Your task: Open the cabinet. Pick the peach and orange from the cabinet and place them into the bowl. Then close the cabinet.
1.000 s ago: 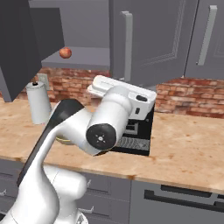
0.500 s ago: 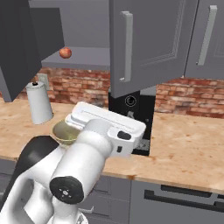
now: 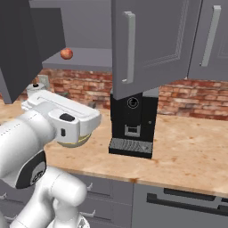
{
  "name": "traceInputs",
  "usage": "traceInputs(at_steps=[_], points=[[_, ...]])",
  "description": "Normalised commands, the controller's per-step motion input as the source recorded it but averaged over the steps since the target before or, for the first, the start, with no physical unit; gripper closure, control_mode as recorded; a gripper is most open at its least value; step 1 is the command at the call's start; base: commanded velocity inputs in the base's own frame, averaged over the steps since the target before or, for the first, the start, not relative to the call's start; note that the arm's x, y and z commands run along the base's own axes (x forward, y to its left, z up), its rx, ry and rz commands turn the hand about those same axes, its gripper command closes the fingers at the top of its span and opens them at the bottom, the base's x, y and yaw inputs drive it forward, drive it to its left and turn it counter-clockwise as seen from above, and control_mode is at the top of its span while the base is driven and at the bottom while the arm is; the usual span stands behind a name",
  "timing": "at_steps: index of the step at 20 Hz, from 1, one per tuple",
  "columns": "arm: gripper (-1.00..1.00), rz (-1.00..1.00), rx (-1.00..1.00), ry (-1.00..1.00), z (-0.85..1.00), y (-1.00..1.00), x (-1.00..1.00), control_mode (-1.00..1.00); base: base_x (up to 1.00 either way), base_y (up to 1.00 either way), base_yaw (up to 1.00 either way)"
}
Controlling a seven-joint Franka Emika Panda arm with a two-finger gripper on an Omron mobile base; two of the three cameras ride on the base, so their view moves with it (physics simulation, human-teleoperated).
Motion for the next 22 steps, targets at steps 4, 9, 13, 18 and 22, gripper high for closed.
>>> traceInputs(at_steps=[4, 9, 13, 18, 22], points=[[-1.0, -0.03, 0.0, -0.04, 0.12, 0.1, 0.19, -1.0, 0.0, 0.0, 0.0], [-1.0, 0.0, 0.0, -0.09, 0.14, 0.02, 0.28, -1.0, 0.0, 0.0, 0.0], [-1.0, 0.0, -0.01, -0.15, 0.14, 0.04, 0.29, -1.0, 0.0, 0.0, 0.0], [-1.0, 0.05, -0.11, -0.22, 0.11, 0.26, -0.04, -1.0, 0.0, 0.0, 0.0], [-1.0, 0.09, -0.19, -0.13, 0.08, 0.54, -0.21, -1.0, 0.0, 0.0, 0.0]])
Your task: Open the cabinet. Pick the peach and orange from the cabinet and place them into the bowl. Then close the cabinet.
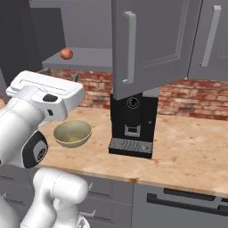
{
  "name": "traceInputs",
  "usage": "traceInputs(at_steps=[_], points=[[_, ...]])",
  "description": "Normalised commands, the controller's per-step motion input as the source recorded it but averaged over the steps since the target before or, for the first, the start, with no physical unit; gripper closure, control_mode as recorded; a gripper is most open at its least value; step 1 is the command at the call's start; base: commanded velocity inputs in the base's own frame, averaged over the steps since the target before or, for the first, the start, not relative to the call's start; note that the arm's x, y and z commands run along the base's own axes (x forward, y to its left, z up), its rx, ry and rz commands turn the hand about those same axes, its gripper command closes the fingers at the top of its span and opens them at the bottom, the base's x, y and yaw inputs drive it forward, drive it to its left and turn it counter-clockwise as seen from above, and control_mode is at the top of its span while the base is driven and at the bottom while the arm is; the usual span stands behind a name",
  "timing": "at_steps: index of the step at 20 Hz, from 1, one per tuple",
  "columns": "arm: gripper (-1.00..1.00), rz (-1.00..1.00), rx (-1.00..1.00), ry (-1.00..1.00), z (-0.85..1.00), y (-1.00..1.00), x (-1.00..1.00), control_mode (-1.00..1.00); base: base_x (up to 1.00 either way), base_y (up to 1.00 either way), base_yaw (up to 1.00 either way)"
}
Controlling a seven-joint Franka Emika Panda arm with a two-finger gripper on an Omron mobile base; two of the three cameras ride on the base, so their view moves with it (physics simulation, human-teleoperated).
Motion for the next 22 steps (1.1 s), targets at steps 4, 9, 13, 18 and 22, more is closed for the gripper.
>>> traceInputs(at_steps=[4, 9, 13, 18, 22], points=[[-1.0, 0.0, -0.05, -0.03, 0.2, 0.21, 0.23, -1.0, 0.0, 0.0, 0.0], [-1.0, -0.04, 0.0, 0.13, 0.0, 0.0, 0.53, -1.0, 0.0, 0.0, 0.0], [-1.0, -0.24, 0.0, 0.3, 0.0, 0.0, 0.76, -1.0, 0.0, 0.0, 0.0], [-1.0, -0.13, 0.0, 0.22, 0.0, 0.0, 0.87, -1.0, 0.0, 0.0, 0.0], [-1.0, -0.1, 0.0, 0.19, 0.0, -0.06, 0.91, -1.0, 0.0, 0.0, 0.0]])
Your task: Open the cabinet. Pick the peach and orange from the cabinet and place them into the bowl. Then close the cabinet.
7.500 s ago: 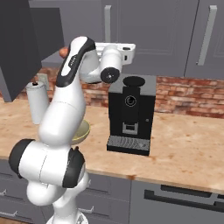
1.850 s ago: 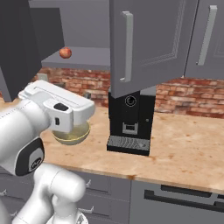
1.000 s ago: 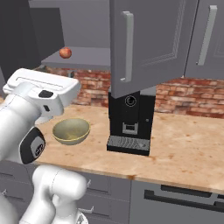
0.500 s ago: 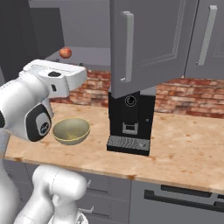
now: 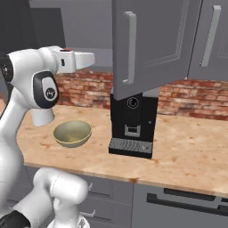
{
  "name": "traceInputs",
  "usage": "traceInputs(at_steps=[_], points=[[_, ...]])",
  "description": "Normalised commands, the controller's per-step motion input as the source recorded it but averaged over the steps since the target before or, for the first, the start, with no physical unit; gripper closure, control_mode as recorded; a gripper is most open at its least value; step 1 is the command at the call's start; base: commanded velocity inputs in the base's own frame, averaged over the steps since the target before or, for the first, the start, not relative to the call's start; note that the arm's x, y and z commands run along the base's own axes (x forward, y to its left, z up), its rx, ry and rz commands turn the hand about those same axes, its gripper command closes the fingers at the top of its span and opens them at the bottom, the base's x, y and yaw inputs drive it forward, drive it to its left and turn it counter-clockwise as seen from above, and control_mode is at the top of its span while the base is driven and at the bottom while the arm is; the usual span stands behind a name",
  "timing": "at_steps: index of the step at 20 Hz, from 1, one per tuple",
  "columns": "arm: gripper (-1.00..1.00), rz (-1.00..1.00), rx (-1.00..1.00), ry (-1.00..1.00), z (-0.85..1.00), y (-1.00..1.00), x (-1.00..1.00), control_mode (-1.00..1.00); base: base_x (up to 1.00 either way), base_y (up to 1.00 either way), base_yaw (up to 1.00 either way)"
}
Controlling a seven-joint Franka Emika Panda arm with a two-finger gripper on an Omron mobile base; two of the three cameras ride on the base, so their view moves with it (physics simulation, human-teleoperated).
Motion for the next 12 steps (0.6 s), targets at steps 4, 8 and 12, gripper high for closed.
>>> traceInputs(at_steps=[4, 8, 12], points=[[-1.0, -0.06, 0.01, 0.18, 0.0, -0.59, 0.5, -1.0, 0.0, 0.0, 0.0], [-1.0, -0.06, 0.0, 0.2, -0.01, -0.84, 0.21, -1.0, 0.0, 0.0, 0.0], [-1.0, -0.09, 0.0, 0.26, -0.19, -0.84, 0.32, -1.0, 0.0, 0.0, 0.0]])
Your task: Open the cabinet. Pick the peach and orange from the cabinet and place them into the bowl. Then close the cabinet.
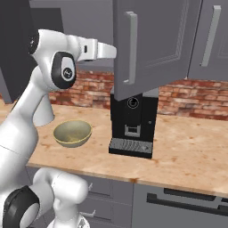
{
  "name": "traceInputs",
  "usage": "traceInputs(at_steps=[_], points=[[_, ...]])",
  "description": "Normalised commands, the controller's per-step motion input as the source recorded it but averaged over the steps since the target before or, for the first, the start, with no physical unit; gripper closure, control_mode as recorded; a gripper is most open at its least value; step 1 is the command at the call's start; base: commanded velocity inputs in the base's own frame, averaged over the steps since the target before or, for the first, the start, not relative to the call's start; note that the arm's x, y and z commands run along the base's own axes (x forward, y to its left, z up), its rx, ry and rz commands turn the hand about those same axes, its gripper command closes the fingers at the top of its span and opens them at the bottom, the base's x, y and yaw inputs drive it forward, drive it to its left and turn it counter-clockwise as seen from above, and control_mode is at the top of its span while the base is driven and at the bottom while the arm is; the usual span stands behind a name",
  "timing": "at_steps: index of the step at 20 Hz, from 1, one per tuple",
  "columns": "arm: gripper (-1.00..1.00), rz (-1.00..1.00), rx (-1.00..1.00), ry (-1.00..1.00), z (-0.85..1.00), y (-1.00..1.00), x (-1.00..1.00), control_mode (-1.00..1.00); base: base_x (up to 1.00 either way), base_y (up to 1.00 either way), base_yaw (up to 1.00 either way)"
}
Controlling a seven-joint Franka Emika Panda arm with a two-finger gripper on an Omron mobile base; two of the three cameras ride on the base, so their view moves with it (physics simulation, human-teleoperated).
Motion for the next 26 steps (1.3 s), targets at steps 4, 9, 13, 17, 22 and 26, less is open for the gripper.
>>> traceInputs(at_steps=[4, 9, 13, 17, 22, 26], points=[[-1.0, -0.13, 0.0, 0.24, -0.26, -0.9, 0.2, -1.0, 0.0, 0.0, 0.0], [-1.0, -0.27, 0.0, 0.18, -0.34, -1.0, -0.01, -1.0, 0.0, 0.0, 0.0], [-1.0, -0.3, 0.0, 0.04, -0.42, -1.0, -0.04, -1.0, 0.0, 0.0, 0.0], [-1.0, -0.24, 0.0, -0.02, -0.49, -1.0, 0.0, -1.0, 0.0, 0.0, 0.0], [-1.0, -0.03, 0.0, -0.08, -0.28, -0.82, 0.12, -1.0, 0.0, 0.0, 0.0], [-1.0, 0.03, -0.01, 0.0, -0.03, 0.13, -0.09, -1.0, 0.0, 0.0, 0.0]])
